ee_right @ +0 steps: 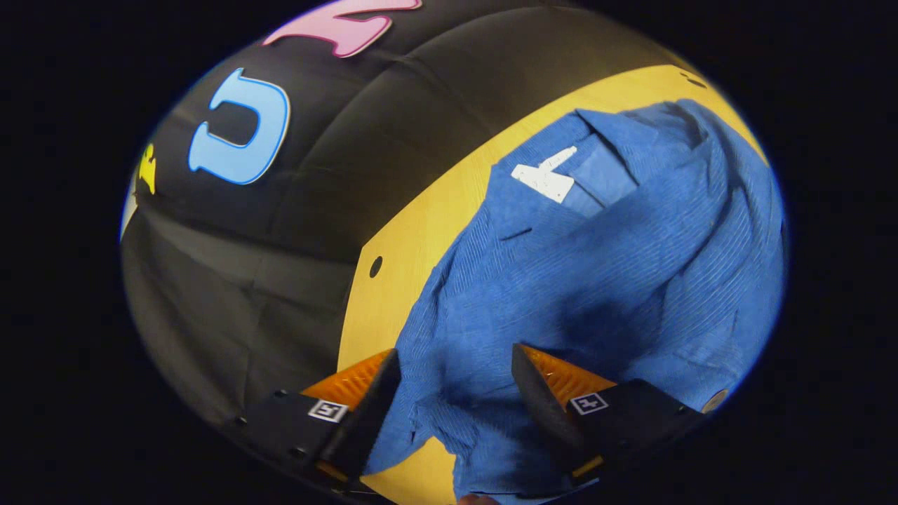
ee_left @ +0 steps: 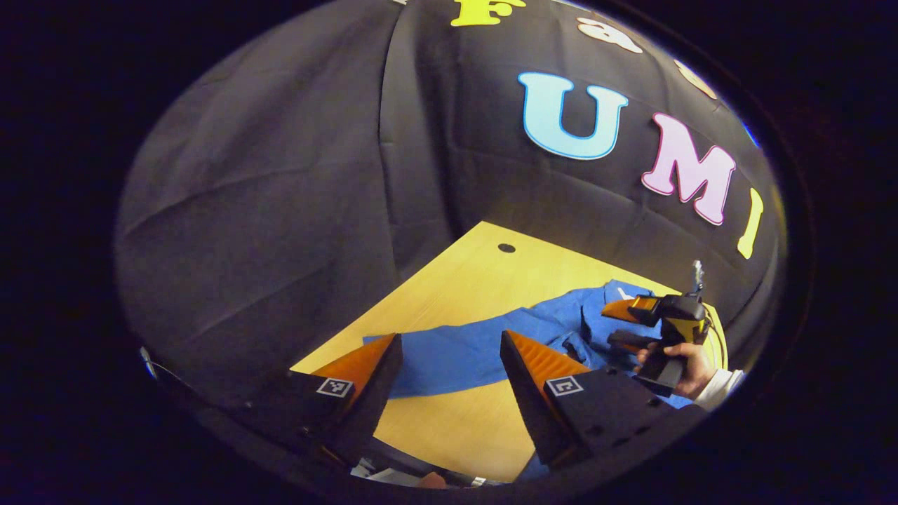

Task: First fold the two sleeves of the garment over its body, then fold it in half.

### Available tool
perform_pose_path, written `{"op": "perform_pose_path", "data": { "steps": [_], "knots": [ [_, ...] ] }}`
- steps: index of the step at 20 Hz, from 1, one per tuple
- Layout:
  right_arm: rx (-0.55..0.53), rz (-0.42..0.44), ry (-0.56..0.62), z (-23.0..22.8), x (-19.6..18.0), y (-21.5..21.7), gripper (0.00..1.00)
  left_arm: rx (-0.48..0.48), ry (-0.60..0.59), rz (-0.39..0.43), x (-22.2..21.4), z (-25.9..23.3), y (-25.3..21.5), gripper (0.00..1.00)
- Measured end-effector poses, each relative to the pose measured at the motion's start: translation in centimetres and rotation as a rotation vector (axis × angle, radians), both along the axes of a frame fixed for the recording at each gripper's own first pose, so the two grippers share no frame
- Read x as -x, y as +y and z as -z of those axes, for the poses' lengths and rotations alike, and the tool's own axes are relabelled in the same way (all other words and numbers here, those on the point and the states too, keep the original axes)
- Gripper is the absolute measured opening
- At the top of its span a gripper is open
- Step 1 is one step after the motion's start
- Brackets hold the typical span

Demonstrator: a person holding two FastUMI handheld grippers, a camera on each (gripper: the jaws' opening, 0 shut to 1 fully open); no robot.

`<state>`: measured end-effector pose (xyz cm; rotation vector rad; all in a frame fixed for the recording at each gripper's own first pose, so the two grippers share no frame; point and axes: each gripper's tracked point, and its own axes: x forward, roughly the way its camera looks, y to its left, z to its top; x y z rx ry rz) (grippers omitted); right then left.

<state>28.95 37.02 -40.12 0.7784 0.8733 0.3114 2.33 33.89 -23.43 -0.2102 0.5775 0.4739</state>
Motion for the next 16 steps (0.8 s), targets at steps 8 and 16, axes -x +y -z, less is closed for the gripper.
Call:
{"op": "perform_pose_path", "data": {
  "steps": [8, 16],
  "knots": [
    [0.348, -0.014, -0.432, -14.9, 3.2, -13.8, 0.86, 0.048, 0.153, -0.109, -0.3, 7.8, 5.4, 0.83],
    [0.771, 0.398, -0.753, -35.0, 11.2, -38.8, 0.96, 0.05, 0.323, -0.183, 1.9, 14.8, 7.8, 0.83]
  ]
}}
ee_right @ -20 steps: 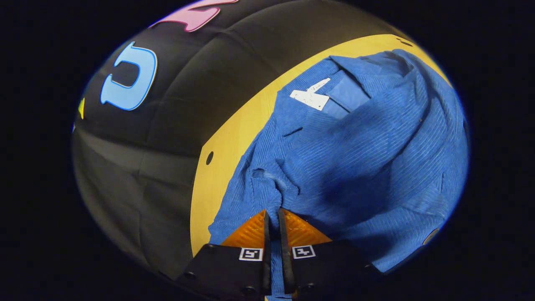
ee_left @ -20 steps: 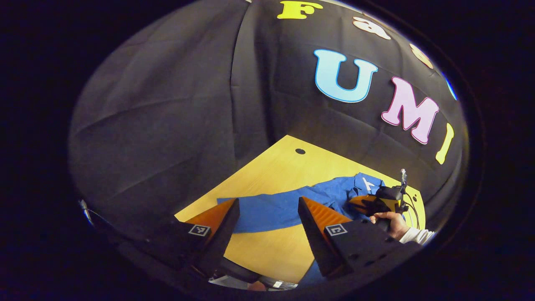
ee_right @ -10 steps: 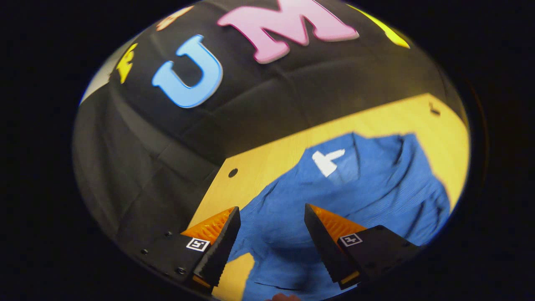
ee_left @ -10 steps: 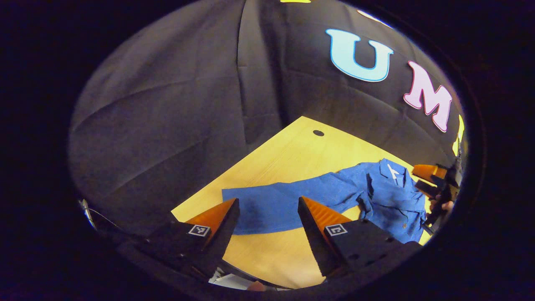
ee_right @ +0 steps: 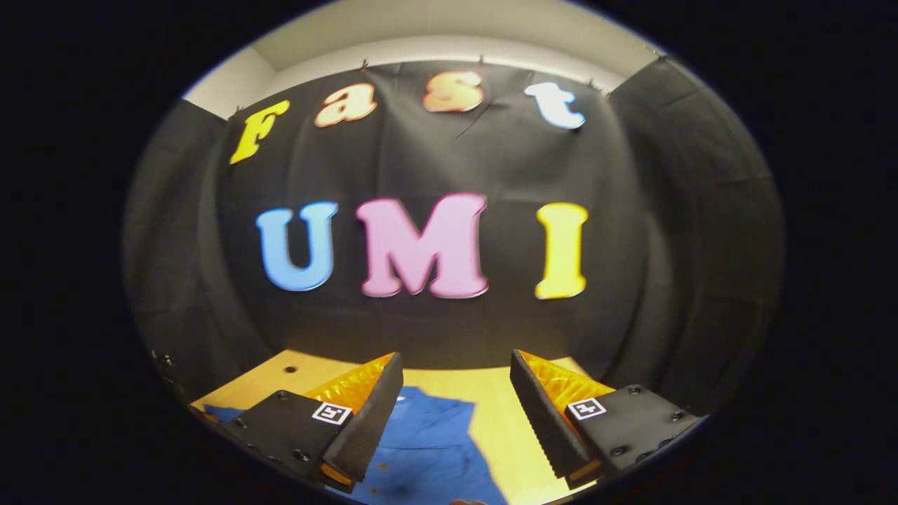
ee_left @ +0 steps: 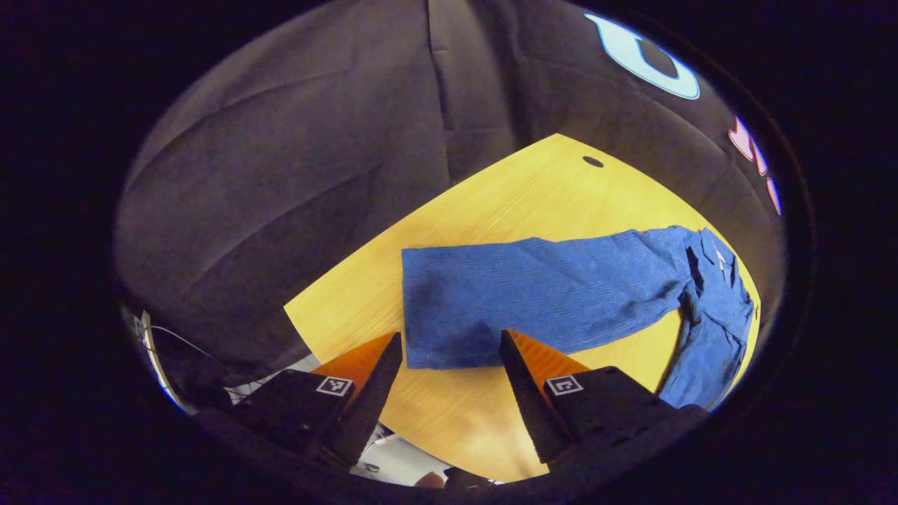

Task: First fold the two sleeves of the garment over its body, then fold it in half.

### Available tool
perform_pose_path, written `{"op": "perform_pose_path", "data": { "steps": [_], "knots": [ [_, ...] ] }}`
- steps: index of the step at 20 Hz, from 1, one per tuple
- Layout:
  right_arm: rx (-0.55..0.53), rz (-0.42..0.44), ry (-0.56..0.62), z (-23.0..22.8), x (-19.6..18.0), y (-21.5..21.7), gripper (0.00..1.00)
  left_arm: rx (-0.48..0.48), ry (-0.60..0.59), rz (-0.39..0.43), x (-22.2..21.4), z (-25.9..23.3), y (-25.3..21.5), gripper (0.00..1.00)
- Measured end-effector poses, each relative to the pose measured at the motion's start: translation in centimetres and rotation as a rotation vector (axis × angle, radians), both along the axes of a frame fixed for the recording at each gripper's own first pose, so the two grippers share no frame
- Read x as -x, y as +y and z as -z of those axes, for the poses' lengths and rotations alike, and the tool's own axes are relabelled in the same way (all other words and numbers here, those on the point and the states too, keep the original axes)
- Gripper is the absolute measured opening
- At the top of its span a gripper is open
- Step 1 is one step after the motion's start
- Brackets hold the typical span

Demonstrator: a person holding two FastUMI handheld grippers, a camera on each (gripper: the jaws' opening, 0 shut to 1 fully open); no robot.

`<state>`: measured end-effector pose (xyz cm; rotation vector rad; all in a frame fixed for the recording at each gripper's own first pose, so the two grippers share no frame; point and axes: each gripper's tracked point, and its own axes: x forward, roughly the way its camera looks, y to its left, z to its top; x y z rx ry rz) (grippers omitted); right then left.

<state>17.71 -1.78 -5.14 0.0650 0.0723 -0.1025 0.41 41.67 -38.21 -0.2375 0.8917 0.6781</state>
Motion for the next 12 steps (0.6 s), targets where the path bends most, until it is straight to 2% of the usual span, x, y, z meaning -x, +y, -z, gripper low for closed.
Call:
{"op": "perform_pose_path", "data": {
  "steps": [2, 4, 5, 7, 8, 10, 11, 12],
  "knots": [
    [0.105, 0.084, -0.037, -2.3, 1.5, -4.2, 0.96, 0.017, 0.008, -0.01, 0.4, 0.9, 0.0, 0.83],
    [0.181, 0.133, -0.068, -4.4, 3.5, -6.6, 0.96, 0.025, -0.006, -0.024, 0.2, 0.6, 0.1, 0.82],
    [0.196, 0.144, -0.08, -5.5, 4.1, -7.0, 0.89, 0.009, -0.021, -0.002, 0.0, 0.3, 0.3, 0.82],
    [0.212, 0.128, -0.12, -8.0, 4.6, -6.2, 0.89, 0.01, -0.027, 0.065, -0.6, 0.2, 0.0, 0.8],
    [0.218, 0.122, -0.131, -8.7, 4.4, -6.0, 0.89, 0.009, -0.03, 0.1, -1.4, 0.4, -0.5, 0.72],
    [0.203, 0.101, -0.138, -9.5, 4.5, -5.4, 0.93, 0.014, -0.033, 0.158, -2.5, 1.1, -1.4, 0.33],
    [0.199, 0.092, -0.145, -9.9, 4.5, -5.3, 0.96, 0.015, -0.018, 0.152, -2.6, 0.9, -1.4, 0.14],
    [0.203, 0.091, -0.148, -10.1, 5.4, -5.0, 0.95, 0.033, -0.011, 0.147, -2.7, 0.9, -1.0, 0.12]
  ]
}}
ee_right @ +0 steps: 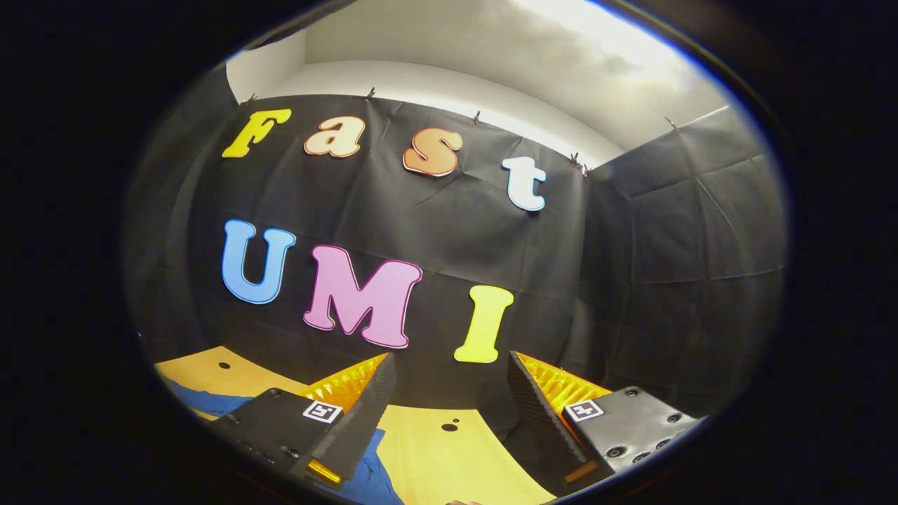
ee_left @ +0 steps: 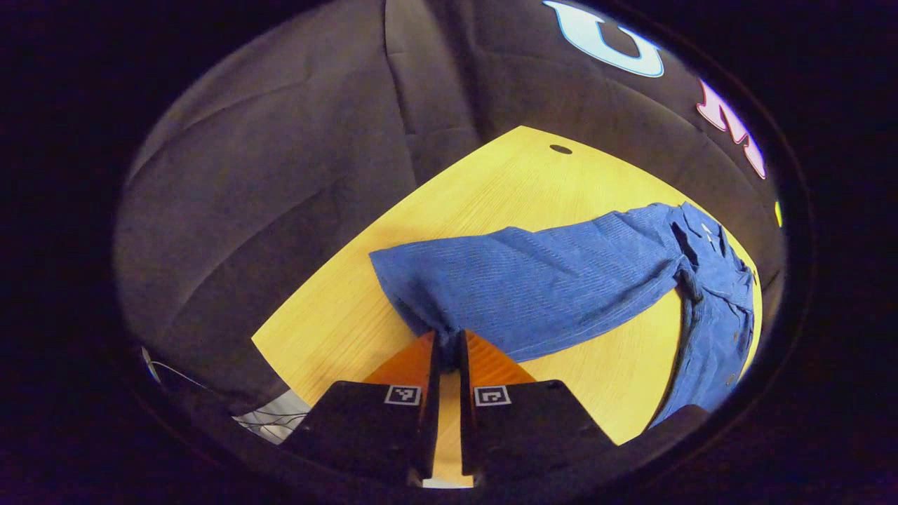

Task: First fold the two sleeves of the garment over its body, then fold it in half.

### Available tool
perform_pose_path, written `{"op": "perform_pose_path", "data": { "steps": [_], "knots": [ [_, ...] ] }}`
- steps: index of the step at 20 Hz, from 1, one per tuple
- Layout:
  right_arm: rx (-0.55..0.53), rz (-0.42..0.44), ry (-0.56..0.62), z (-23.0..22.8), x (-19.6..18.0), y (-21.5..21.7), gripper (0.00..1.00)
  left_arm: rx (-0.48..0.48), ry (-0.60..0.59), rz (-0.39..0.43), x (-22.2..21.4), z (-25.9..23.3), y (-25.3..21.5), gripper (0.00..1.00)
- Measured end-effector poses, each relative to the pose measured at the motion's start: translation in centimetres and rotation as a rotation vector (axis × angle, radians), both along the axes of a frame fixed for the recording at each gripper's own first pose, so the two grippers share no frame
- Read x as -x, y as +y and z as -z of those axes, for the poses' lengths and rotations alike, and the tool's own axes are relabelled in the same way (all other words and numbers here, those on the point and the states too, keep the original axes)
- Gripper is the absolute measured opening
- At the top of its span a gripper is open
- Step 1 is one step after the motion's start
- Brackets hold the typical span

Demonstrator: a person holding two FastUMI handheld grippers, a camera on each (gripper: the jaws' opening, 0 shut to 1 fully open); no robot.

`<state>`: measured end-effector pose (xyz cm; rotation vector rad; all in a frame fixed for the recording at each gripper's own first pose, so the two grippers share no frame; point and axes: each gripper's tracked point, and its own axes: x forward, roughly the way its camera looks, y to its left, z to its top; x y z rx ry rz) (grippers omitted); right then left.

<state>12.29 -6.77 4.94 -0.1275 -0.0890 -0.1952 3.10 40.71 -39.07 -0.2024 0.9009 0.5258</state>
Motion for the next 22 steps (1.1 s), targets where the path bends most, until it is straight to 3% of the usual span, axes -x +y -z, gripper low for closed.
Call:
{"op": "perform_pose_path", "data": {
  "steps": [1, 5, 7, 10, 14, 15, 19, 22],
  "knots": [
    [0.004, -0.001, 0.004, 0.1, 0.2, 0.0, 0.95, 0.03, 0.013, -0.009, -0.2, -0.2, -0.2, 0.02],
    [0.008, -0.015, 0.042, 1.4, 0.5, 0.0, 0.95, 0.025, -0.064, 0.032, -2.3, -4.1, -1.0, 0.0],
    [0.007, -0.024, 0.05, 1.8, 0.7, 0.0, 0.96, 0.082, -0.136, 0.082, -4.5, -6.9, -3.9, 0.0],
    [-0.006, -0.026, 0.056, 2.4, 1.1, -1.1, 0.96, 0.19, -0.249, 0.185, -7.9, -12.1, -10.0, 0.0],
    [-0.052, 0.001, 0.067, 3.3, 2.0, -4.0, 0.99, 0.211, -0.287, 0.396, -13.7, -16.6, -19.6, 0.0],
    [-0.056, 0.014, 0.076, 3.7, 2.3, -4.7, 0.95, 0.221, -0.292, 0.441, -15.1, -17.4, -22.1, 0.0],
    [-0.073, 0.046, 0.104, 5.2, 4.1, -7.0, 0.99, 0.275, -0.309, 0.618, -20.7, -18.7, -33.8, 0.0],
    [-0.108, 0.082, 0.135, 6.6, 5.5, -9.1, 1.0, 0.281, -0.238, 0.729, -22.8, -16.2, -40.9, 0.0]
  ]
}}
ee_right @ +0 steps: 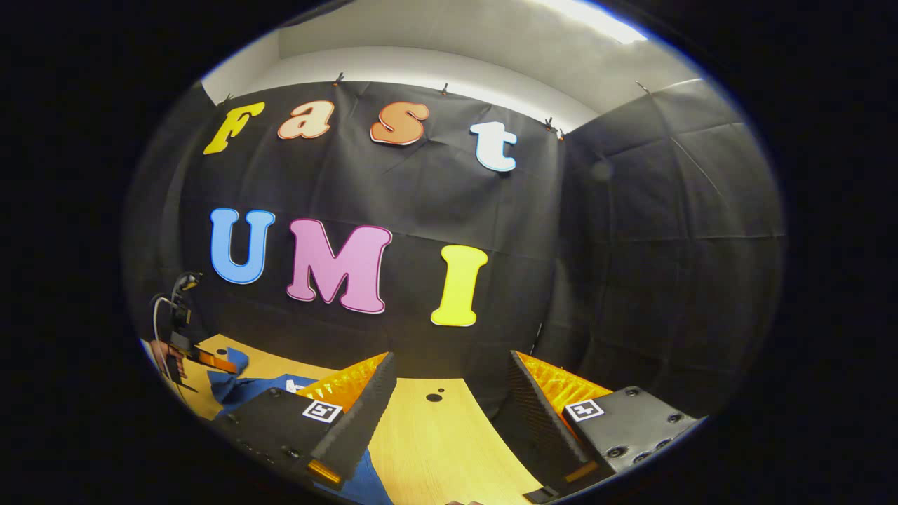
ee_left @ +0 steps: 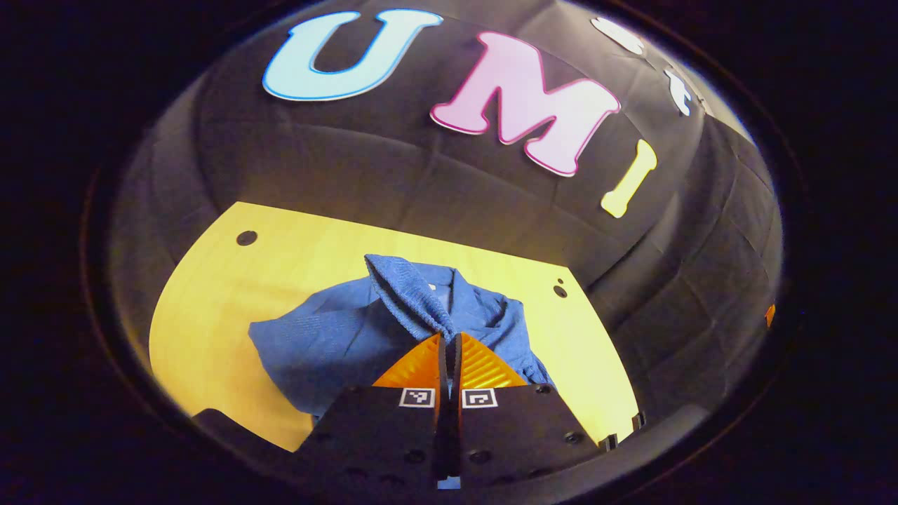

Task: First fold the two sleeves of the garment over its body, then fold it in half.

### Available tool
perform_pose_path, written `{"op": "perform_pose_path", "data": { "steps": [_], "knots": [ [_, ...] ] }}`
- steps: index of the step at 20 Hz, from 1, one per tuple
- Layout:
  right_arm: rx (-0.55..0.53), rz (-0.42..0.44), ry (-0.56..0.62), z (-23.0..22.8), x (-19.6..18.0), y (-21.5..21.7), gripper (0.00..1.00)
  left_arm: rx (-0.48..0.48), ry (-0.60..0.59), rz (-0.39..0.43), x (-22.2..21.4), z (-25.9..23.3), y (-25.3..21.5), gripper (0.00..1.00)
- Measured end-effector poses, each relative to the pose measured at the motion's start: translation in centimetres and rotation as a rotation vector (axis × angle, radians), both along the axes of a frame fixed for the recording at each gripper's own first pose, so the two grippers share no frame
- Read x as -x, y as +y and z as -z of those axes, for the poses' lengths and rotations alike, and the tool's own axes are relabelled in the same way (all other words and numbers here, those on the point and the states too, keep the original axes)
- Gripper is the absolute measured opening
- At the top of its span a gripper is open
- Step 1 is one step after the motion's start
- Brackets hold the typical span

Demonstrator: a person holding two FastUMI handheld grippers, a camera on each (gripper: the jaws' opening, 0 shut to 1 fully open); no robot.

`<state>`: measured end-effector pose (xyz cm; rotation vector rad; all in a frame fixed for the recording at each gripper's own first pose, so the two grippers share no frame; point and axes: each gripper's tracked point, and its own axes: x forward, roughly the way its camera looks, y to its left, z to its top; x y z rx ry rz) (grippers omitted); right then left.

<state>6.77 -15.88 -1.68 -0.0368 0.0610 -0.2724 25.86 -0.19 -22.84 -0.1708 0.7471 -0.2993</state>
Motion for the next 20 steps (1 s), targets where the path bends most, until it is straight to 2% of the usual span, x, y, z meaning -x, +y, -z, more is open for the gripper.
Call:
{"op": "perform_pose_path", "data": {
  "steps": [2, 3, 4, 5, 7, 10, 13, 14, 16, 17, 18, 20],
  "knots": [
    [-0.003, 0.033, 0.035, 1.5, 0.9, -1.6, 1.0, -0.013, 0.047, 0.055, -1.3, 2.6, -4.3, 0.0],
    [0.002, 0.05, 0.055, 2.3, 1.4, -2.4, 0.95, -0.015, 0.078, 0.077, -1.6, 3.8, -6.2, 0.0],
    [0.004, 0.067, 0.073, 3.0, 2.0, -3.0, 0.99, -0.032, 0.107, 0.09, -2.0, 4.9, -7.7, 0.0],
    [0.001, 0.079, 0.091, 3.6, 2.4, -3.7, 0.99, -0.06, 0.131, 0.11, -2.5, 6.1, -9.0, 0.0],
    [-0.029, 0.097, 0.12, 4.9, 2.9, -4.4, 0.96, -0.143, 0.158, 0.159, -3.2, 8.5, -11.3, 0.0],
    [-0.06, 0.102, 0.169, 7.2, 2.8, -4.9, 0.96, -0.242, 0.211, 0.21, -4.0, 12.2, -14.3, 0.0],
    [-0.083, 0.095, 0.223, 9.1, 2.6, -4.7, 1.0, -0.261, 0.222, 0.248, -4.5, 13.5, -15.6, 0.0],
    [-0.081, 0.094, 0.228, 9.3, 2.4, -4.7, 1.0, -0.242, 0.224, 0.263, -4.3, 13.2, -16.2, 0.1],
    [-0.085, 0.07, 0.229, 9.8, 1.6, -3.9, 1.0, -0.198, 0.195, 0.276, -4.3, 12.2, -18.0, 0.7],
    [-0.093, 0.056, 0.239, 10.2, 1.2, -3.6, 0.95, -0.192, 0.176, 0.272, -4.4, 11.6, -18.1, 0.66],
    [-0.099, 0.04, 0.247, 10.7, 0.7, -3.4, 1.0, -0.196, 0.15, 0.261, -4.5, 10.9, -18.0, 0.68],
    [-0.12, 0.006, 0.257, 11.5, -0.3, -2.2, 1.0, -0.179, 0.116, 0.253, -3.4, 8.6, -17.5, 0.73]
  ]
}}
